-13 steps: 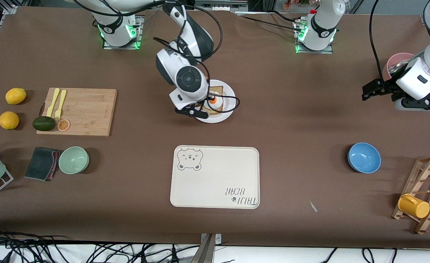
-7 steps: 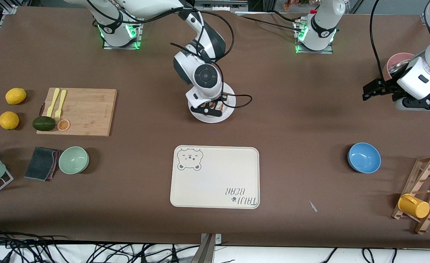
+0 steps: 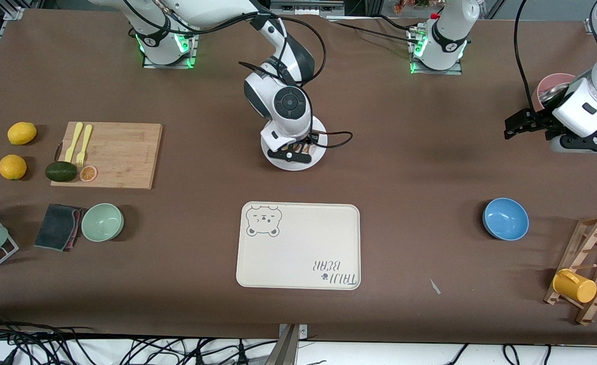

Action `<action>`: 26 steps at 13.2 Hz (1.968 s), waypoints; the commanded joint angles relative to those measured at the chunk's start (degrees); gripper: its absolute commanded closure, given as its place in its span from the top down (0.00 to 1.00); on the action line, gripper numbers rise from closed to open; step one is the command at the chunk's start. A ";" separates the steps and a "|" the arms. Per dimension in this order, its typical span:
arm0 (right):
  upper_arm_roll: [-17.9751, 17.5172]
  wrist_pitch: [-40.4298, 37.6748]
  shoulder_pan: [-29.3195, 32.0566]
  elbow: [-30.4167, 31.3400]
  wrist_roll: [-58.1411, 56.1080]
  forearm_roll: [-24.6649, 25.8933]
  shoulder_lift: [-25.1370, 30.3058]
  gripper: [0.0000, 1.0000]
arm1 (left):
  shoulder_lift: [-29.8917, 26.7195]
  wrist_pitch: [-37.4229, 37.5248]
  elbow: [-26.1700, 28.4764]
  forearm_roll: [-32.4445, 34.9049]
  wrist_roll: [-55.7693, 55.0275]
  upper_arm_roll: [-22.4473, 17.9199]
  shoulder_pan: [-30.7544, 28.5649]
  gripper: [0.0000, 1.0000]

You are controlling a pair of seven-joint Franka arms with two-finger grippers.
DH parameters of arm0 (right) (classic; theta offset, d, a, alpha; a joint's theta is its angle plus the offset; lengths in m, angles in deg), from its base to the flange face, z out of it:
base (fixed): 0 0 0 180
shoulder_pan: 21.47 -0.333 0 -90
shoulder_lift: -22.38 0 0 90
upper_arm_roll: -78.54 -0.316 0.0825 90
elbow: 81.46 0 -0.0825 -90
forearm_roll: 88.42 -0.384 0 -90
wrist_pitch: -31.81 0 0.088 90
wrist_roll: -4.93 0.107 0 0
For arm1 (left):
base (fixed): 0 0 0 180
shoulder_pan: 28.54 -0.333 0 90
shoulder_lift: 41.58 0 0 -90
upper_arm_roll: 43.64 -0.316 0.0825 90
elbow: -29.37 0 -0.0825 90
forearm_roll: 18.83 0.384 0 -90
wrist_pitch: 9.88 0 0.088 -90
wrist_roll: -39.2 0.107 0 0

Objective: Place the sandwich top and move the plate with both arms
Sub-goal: 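Lower the bread onto the egg toast and open the right gripper, then retract the right gripper while the left gripper reaches toward the plate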

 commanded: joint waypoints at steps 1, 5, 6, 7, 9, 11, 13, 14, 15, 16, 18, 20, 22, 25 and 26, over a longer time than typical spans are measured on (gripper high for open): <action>1.03 -0.17 -0.40 -1.70 1.53 1.22 0.11 0.98 | 0.12 0.01 0.15 0.48 2.75 0.13 -0.30 1.00; 6.29 -4.28 -0.13 -2.14 -3.46 1.49 4.15 0.99 | 0.91 0.01 2.43 -3.47 10.94 0.04 -2.31 1.00; 8.56 -6.04 -0.13 -2.14 -7.23 1.40 5.46 0.99 | 1.70 0.10 2.61 -4.09 11.64 0.13 -2.32 1.00; 10.94 -7.71 -0.13 -2.14 -11.53 1.14 6.78 0.99 | 2.57 0.10 2.70 -4.96 11.82 0.39 -2.06 1.00; 15.86 -10.96 -0.13 -2.14 -18.66 0.61 8.89 0.99 | 4.77 0.10 1.83 -6.89 11.91 0.57 -1.35 1.00; 20.78 -12.99 -0.13 -2.14 -24.72 0.26 10.56 0.99 | 6.79 -0.25 1.74 -12.06 12.17 0.57 -1.26 1.00; 25.35 -15.18 -0.04 -2.14 -31.75 0.17 12.24 0.99 | 7.94 -1.21 1.74 -15.67 12.17 0.92 -1.18 1.00; 27.64 -16.59 -0.04 -2.14 -34.83 0.17 12.94 0.99 | 7.94 -1.22 1.91 -20.48 12.17 0.92 -2.22 1.00; 29.49 -17.65 0.13 -2.14 -38.08 0.08 14.25 0.99 | 8.03 -1.04 2.35 -24.36 12.17 0.83 -2.49 1.00; 31.42 -19.22 0.13 -2.06 -41.94 -0.62 15.13 0.99 | 8.47 -1.22 2.61 -25.96 12.08 0.92 -2.41 1.00; 36.51 -22.04 0.13 -2.14 -48.46 -4.90 15.32 0.99 | 10.49 -1.31 2.00 -29.03 12.17 1.44 -1.44 1.00; 41.08 -25.20 0.13 -2.14 -53.73 -7.47 16.02 0.99 | 12.85 -1.31 2.61 -35.35 12.26 4.07 -0.82 1.00; 44.87 -27.06 0.13 -2.14 -59.62 -7.83 16.46 1.00 | 16.28 -1.74 2.61 -38.80 15.83 5.40 -0.74 1.00; 43.75 -29.52 3.46 -1.88 -60.88 -7.31 19.79 1.00 | 21.82 -3.86 2.70 -44.93 31.31 6.02 -0.82 1.00; 42.70 -29.44 5.91 -1.88 -60.70 -7.65 20.76 1.00 | 23.92 -3.85 2.62 -46.44 31.42 6.89 -0.65 1.00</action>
